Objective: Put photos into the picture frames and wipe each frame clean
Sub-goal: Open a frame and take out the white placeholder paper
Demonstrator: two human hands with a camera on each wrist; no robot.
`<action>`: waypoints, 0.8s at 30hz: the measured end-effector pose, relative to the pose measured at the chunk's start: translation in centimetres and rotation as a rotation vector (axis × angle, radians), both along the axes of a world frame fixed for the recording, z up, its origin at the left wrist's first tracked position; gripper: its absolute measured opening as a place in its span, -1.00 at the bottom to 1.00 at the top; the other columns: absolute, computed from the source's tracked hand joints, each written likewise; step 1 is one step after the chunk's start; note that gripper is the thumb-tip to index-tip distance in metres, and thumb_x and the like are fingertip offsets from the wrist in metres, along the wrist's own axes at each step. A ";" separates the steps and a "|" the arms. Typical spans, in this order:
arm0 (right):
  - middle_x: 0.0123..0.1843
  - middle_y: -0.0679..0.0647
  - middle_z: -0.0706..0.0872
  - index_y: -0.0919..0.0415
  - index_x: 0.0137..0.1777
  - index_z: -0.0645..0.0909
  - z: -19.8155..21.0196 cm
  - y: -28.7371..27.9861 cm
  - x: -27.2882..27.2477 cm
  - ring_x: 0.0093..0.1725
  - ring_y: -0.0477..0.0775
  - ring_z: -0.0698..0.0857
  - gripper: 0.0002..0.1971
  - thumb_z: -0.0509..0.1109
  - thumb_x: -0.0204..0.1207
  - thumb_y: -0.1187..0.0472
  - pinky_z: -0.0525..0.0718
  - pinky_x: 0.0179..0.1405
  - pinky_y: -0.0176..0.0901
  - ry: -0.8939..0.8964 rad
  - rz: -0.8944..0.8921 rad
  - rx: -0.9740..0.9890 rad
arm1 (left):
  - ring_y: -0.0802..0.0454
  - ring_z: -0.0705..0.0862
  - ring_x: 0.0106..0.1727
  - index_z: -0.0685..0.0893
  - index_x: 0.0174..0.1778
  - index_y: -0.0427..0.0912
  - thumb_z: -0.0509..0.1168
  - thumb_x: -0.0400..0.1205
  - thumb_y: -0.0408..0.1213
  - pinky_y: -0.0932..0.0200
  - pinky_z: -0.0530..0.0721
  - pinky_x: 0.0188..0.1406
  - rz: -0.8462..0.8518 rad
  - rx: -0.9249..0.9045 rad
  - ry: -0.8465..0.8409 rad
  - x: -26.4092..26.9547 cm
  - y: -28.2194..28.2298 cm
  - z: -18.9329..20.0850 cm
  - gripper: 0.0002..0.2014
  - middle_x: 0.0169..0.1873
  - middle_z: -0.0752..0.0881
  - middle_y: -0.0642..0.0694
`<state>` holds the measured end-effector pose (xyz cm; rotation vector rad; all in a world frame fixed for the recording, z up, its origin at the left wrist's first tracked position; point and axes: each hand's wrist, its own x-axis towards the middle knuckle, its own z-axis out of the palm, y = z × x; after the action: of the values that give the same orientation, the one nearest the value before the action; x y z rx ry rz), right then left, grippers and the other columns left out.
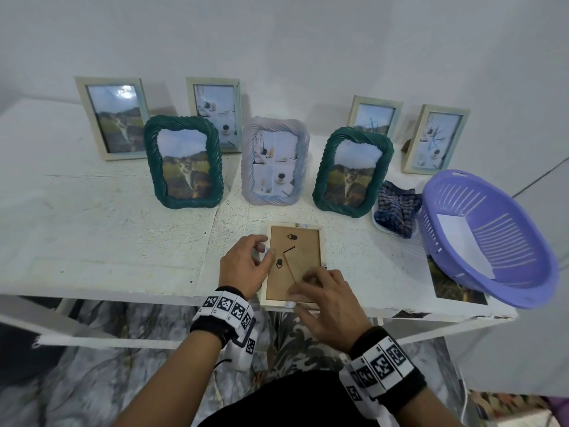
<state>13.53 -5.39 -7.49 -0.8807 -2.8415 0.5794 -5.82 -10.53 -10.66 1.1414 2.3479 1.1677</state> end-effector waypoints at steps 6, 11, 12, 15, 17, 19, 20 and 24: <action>0.04 0.14 0.62 -0.02 0.23 0.56 0.6 1.1 -2.1 -0.06 0.20 0.57 -0.62 0.37 0.44 -0.10 0.64 -0.18 0.07 -0.051 -0.154 0.212 | 0.21 0.64 -0.39 0.68 0.18 0.02 0.35 0.54 -0.13 0.22 0.57 -0.21 -0.063 0.060 -0.014 0.1 -0.9 -0.2 -0.72 -0.09 0.66 0.20; -0.21 0.16 0.57 0.11 -0.10 0.63 0.3 1.2 -4.3 -0.27 0.19 0.53 -0.76 0.52 0.30 0.05 0.57 -0.37 -0.01 -0.048 -0.208 0.239 | 0.16 0.66 -0.31 0.70 0.15 0.01 0.41 0.53 -0.25 0.29 0.56 -0.27 -0.085 0.087 -0.027 0.0 -1.1 -0.6 -0.74 -0.08 0.66 0.19; -0.22 0.16 0.55 0.13 -0.15 0.63 0.4 1.2 -4.6 -0.28 0.18 0.51 -0.80 0.51 0.29 0.09 0.57 -0.38 -0.02 -0.019 -0.223 0.221 | 0.16 0.67 -0.30 0.70 0.14 0.01 0.41 0.54 -0.25 0.30 0.55 -0.28 -0.082 0.088 -0.027 0.0 -1.1 -0.6 -0.74 -0.08 0.66 0.18; -0.24 0.12 0.48 0.15 -0.23 0.57 0.8 1.4 -4.8 -0.26 0.11 0.39 -0.86 0.40 0.35 0.09 0.46 -0.31 -0.06 0.022 -0.220 0.242 | 0.18 0.66 -0.29 0.70 0.15 0.02 0.41 0.54 -0.26 0.29 0.58 -0.26 -0.077 0.077 -0.025 0.0 -1.1 -0.6 -0.73 -0.07 0.65 0.18; -0.22 0.08 0.44 0.14 -0.22 0.55 1.5 1.9 -4.4 -0.23 0.08 0.34 -0.86 0.35 0.41 0.08 0.43 -0.23 -0.10 0.040 -0.229 0.250 | 0.18 0.66 -0.31 0.70 0.16 0.02 0.41 0.54 -0.27 0.25 0.61 -0.25 -0.077 0.082 -0.028 0.0 -1.1 -0.6 -0.73 -0.07 0.65 0.19; -0.20 0.07 0.43 0.16 -0.19 0.60 2.5 2.5 -3.3 -0.19 0.10 0.36 -0.86 0.38 0.43 0.09 0.49 -0.17 -0.06 0.075 -0.275 0.208 | 0.19 0.65 -0.32 0.70 0.16 0.01 0.41 0.54 -0.28 0.20 0.63 -0.23 -0.079 0.079 -0.032 -0.1 -1.1 -0.7 -0.73 -0.07 0.65 0.19; -0.19 0.08 0.43 0.18 -0.15 0.65 3.1 3.0 -2.6 -0.16 0.12 0.38 -0.86 0.41 0.44 0.11 0.50 -0.12 -0.04 0.089 -0.298 0.165 | 0.20 0.65 -0.32 0.70 0.16 0.01 0.41 0.54 -0.27 0.19 0.63 -0.21 -0.079 0.071 -0.034 -0.1 -1.0 -0.7 -0.73 -0.07 0.65 0.19; -0.14 0.06 0.45 0.13 0.07 0.75 4.0 5.7 1.5 -0.06 0.08 0.38 -0.78 0.45 0.48 0.08 0.35 -0.07 -0.17 0.068 -0.339 0.031 | 0.19 0.66 -0.28 0.68 0.17 0.03 0.41 0.55 -0.27 0.19 0.64 -0.19 -0.085 0.065 -0.045 -0.2 -1.2 -0.9 -0.72 -0.05 0.66 0.17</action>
<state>15.04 0.29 -3.53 -1.2726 -2.5499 0.5076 -6.05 -11.68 -11.56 1.2109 2.2212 1.2347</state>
